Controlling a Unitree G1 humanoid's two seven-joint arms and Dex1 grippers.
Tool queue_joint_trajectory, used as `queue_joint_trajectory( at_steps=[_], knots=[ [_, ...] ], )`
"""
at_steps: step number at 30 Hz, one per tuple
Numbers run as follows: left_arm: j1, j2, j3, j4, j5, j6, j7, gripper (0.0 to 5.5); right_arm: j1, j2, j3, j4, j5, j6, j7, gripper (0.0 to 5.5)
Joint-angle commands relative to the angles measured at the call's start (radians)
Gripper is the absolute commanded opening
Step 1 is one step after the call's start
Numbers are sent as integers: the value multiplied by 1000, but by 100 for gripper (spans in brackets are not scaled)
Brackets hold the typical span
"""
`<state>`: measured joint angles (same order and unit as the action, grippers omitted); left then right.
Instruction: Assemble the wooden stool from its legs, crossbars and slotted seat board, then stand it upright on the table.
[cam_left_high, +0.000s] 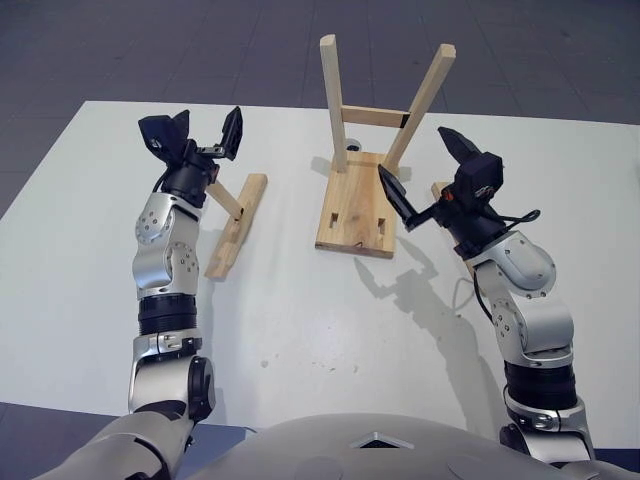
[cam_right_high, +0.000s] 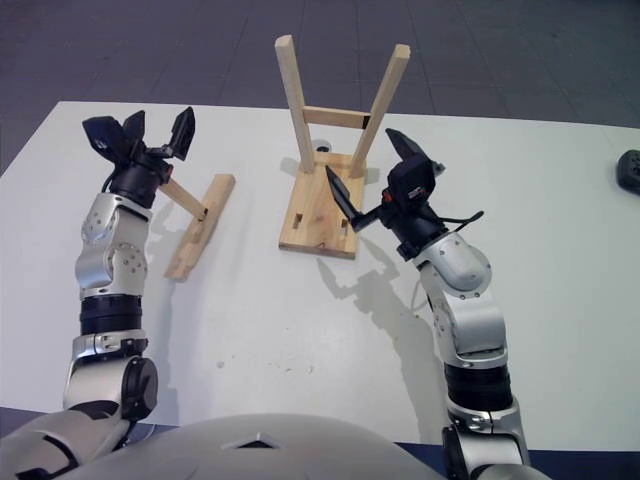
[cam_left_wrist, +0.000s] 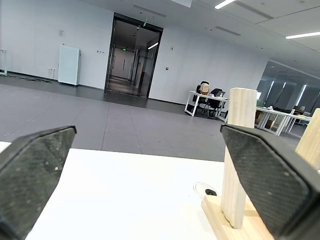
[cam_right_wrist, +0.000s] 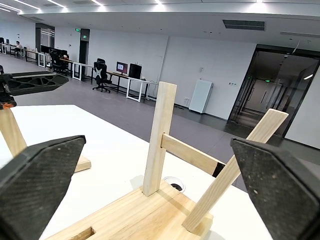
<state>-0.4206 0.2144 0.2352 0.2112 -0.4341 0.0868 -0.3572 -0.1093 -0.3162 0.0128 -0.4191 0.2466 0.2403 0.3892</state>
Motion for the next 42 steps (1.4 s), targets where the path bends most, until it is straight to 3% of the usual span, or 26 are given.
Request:
queue_joint_trajectory(
  at_steps=[1,25,42],
  knots=[
    [64,-9,-2,13,-1,52,2,538,19,8,6,-21,4,16,-5,540],
    [-95,11,43,-267,-96,166,89,538,16,16,10,-33,-3,20,-13,540],
    [1,-11,24,-140,-37,98,60,538,8,13,12,-24,-1,20,0,540]
  ],
)
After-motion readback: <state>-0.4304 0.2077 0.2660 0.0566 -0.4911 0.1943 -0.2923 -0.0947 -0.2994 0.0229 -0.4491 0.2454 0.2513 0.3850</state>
